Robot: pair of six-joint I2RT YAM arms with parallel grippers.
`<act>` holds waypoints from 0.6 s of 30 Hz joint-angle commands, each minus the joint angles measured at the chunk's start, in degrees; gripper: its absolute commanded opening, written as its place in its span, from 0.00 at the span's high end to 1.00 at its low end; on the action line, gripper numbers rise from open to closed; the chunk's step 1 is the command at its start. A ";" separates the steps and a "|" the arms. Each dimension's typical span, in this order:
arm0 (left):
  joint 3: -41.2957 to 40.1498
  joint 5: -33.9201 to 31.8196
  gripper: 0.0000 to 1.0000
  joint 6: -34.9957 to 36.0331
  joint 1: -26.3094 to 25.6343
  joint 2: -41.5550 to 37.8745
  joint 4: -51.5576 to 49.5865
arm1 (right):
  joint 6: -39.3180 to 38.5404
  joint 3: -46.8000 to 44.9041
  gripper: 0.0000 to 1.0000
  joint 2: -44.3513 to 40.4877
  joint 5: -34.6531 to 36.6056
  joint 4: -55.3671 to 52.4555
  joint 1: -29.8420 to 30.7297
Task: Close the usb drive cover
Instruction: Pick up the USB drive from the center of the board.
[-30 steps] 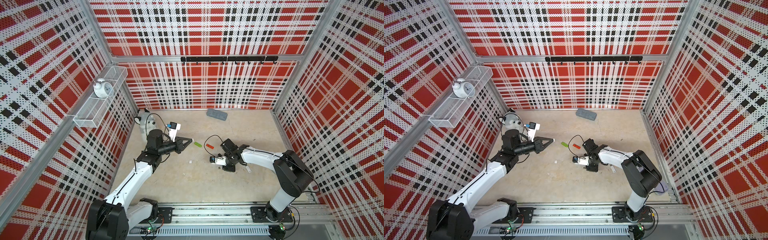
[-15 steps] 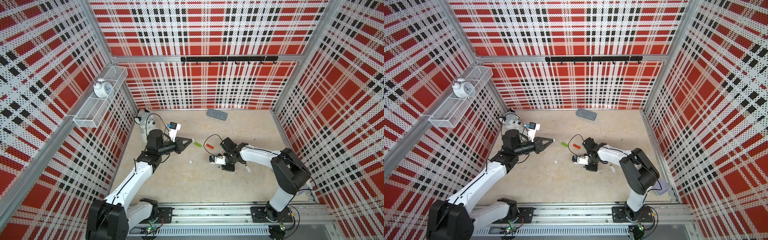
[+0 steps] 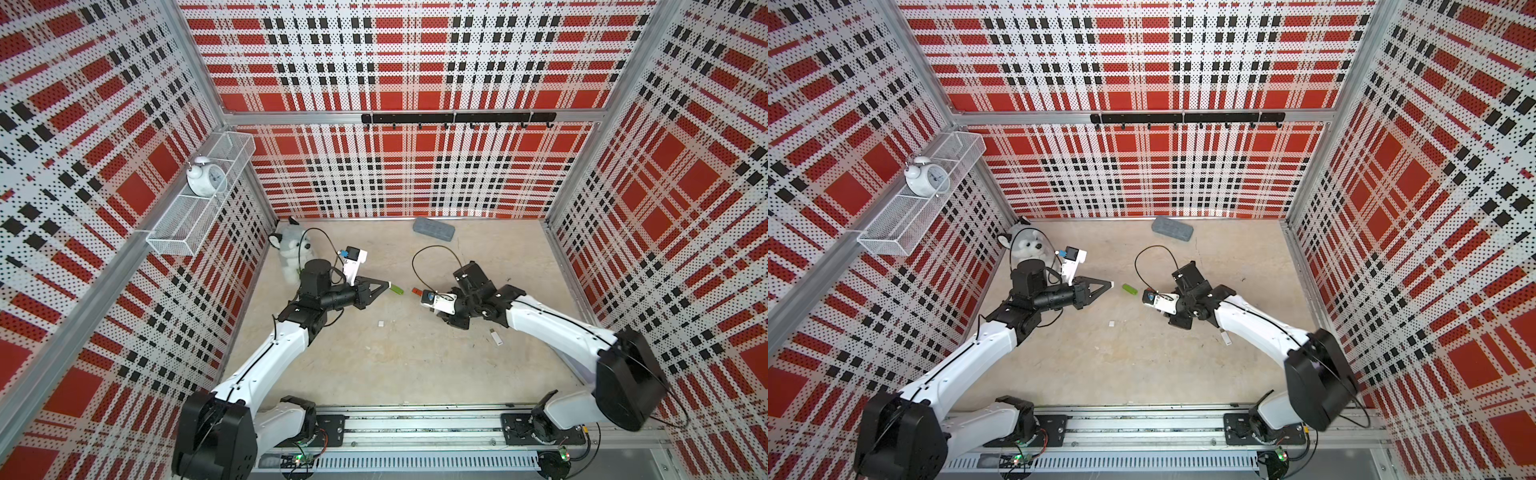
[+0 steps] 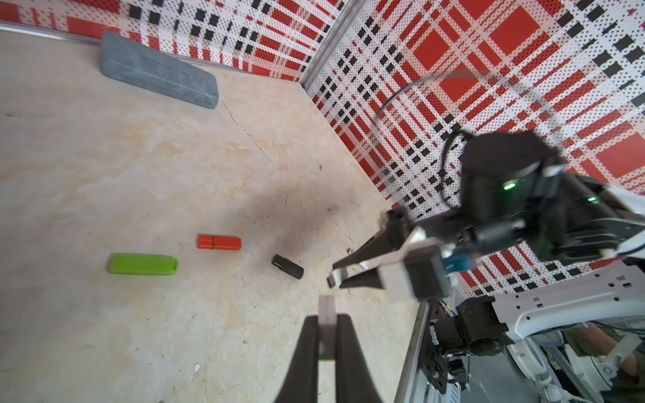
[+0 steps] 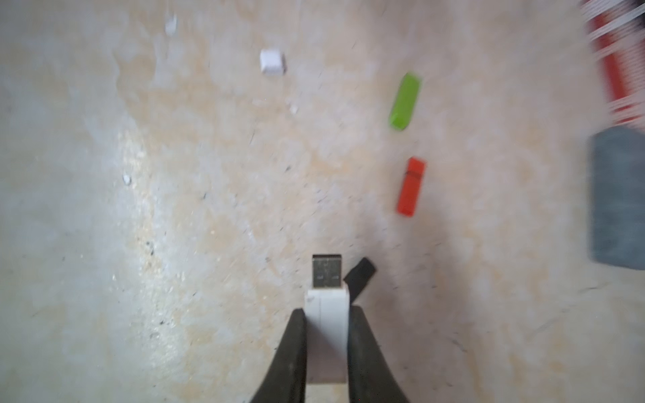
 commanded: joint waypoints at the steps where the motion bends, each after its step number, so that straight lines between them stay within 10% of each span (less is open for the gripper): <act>1: 3.50 1.16 1.00 -0.09 -2.58 1.29 1.29 | 2.09 -1.32 0.87 -5.85 -1.05 7.59 -0.02; 18: 26.39 -7.58 1.00 11.54 -12.49 12.07 -25.72 | 4.66 -8.51 0.88 -14.36 13.11 21.54 8.74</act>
